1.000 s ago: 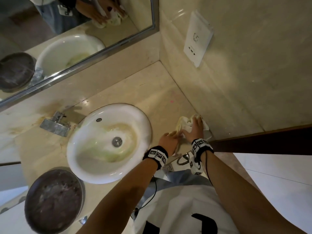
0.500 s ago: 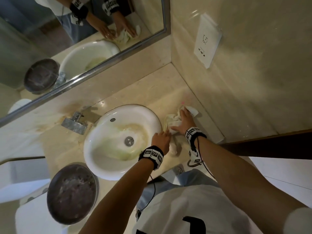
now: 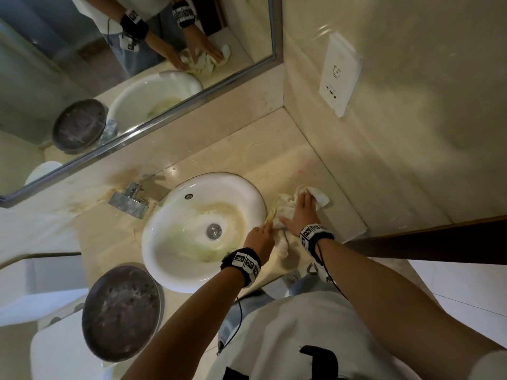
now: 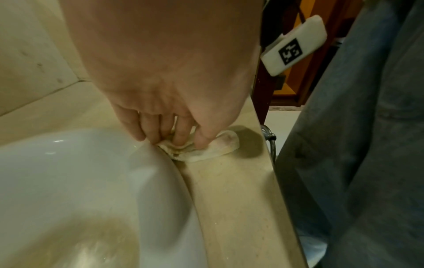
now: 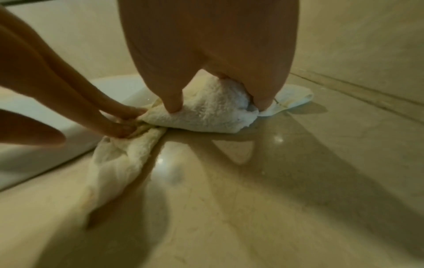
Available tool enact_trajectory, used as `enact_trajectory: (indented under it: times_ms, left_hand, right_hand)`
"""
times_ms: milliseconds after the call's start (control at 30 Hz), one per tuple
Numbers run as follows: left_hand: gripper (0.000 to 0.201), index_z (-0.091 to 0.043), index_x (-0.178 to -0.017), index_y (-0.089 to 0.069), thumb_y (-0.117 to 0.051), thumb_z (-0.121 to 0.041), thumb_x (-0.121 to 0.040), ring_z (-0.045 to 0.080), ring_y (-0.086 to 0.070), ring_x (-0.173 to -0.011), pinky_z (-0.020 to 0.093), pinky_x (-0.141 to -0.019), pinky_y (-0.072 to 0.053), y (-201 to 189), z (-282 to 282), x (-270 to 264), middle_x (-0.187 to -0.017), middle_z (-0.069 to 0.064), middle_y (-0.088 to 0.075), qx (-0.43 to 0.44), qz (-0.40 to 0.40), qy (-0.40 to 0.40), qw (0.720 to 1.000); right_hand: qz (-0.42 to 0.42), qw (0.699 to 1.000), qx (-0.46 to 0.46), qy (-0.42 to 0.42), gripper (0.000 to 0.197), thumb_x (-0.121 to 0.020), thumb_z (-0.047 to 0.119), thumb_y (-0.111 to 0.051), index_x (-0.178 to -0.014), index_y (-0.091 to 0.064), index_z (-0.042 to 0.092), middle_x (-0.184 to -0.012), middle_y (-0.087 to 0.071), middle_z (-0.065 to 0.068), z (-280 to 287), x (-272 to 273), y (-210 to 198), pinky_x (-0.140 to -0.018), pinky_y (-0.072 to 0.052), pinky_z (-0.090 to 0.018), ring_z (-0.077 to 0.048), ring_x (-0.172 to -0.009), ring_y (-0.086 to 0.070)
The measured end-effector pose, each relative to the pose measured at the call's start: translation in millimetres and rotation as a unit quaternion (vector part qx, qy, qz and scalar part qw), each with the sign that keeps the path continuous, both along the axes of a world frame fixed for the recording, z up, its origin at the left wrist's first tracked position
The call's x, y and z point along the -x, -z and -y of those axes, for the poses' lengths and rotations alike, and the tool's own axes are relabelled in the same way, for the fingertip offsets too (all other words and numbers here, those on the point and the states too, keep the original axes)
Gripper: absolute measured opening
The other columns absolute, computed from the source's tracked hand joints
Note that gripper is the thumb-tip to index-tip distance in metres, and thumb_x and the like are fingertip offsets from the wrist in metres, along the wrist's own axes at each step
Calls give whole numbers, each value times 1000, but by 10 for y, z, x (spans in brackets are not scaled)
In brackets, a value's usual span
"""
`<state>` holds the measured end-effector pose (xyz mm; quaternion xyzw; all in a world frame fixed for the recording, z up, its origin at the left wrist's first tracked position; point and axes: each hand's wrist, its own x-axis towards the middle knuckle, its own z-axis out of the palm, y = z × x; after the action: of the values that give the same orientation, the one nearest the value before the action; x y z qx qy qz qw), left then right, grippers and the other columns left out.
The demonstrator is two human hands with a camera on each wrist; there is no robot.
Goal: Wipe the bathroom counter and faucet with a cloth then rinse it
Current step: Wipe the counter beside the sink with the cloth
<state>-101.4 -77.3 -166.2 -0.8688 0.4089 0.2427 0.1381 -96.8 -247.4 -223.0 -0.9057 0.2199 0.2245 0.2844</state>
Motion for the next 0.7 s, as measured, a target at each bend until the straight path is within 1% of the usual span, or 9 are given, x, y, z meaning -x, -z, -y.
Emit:
enact_trajectory:
  times_ms: [67,100,167,233,300,367,467,600,700]
  left_hand:
    - [52,-5,-148,-42,-51,-15,-97,30,-35,-141,38,-112,-34,-2,27,-3,-163,18,-16,-11,-5,7,1000]
    - [50,-10,-146,-47,-51,-18,-97,28,-37,-140,37,-110,-36,-6,44,-24,-163,16,-18,-9,-9,0,1000]
    - [46,-17,-142,-51,-51,-21,-96,23,-49,-129,35,-102,-41,-43,101,-84,-159,10,-28,-5,-15,-19,1000]
    - [40,-19,-136,-56,-51,-20,-96,21,-56,-117,32,-94,-44,-59,162,-129,-152,8,-37,-11,-17,-32,999]
    - [37,-20,-132,-59,-52,-20,-96,21,-57,-112,32,-90,-44,-33,218,-155,-147,9,-42,-21,-6,-21,1000]
    - [38,-19,-133,-58,-53,-21,-95,22,-55,-112,32,-90,-42,10,258,-184,-146,10,-44,-24,2,-17,1000]
    - [40,-18,-134,-58,-53,-21,-94,22,-52,-118,32,-92,-42,57,279,-274,-148,12,-43,-22,13,-16,1000]
    - [38,-16,-133,-59,-54,-21,-96,24,-49,-122,33,-95,-43,98,341,-382,-144,11,-48,-21,26,-8,999]
    - [40,-13,-134,-58,-56,-21,-95,25,-51,-121,34,-95,-43,111,404,-494,-144,13,-47,-10,29,-32,999]
  right_hand:
    - [-8,999,25,-20,121,-87,65,-60,-153,13,-5,-163,13,-23,-11,-61,5,-124,-3,-42,-38,-152,7]
    - [-13,999,36,-32,121,-87,66,-57,-152,14,-7,-163,14,-24,-4,-109,-1,-124,-2,-42,-39,-151,8]
    - [-31,997,44,-57,122,-87,68,-55,-151,16,-8,-162,16,-25,31,-228,-21,-123,2,-42,-39,-151,11]
    - [-46,996,40,-72,123,-87,70,-54,-151,18,-8,-161,18,-25,67,-338,-42,-122,6,-42,-39,-151,14]
    - [-50,994,46,-83,124,-87,70,-55,-151,17,-8,-161,18,-25,87,-433,-24,-122,7,-42,-39,-151,15]
    - [-51,993,53,-93,123,-87,68,-55,-150,17,-9,-161,16,-27,90,-519,-20,-122,7,-43,-39,-151,14]
    - [-47,992,60,-102,121,-89,66,-55,-150,16,-11,-161,15,-28,103,-647,-27,-123,6,-45,-41,-151,12]
    - [-51,990,73,-110,119,-90,65,-53,-150,15,-11,-161,14,-28,107,-807,-38,-122,6,-44,-41,-151,10]
    - [-48,988,88,-117,116,-91,67,-48,-150,13,-13,-161,12,-29,109,-945,-3,-122,5,-44,-41,-151,9]
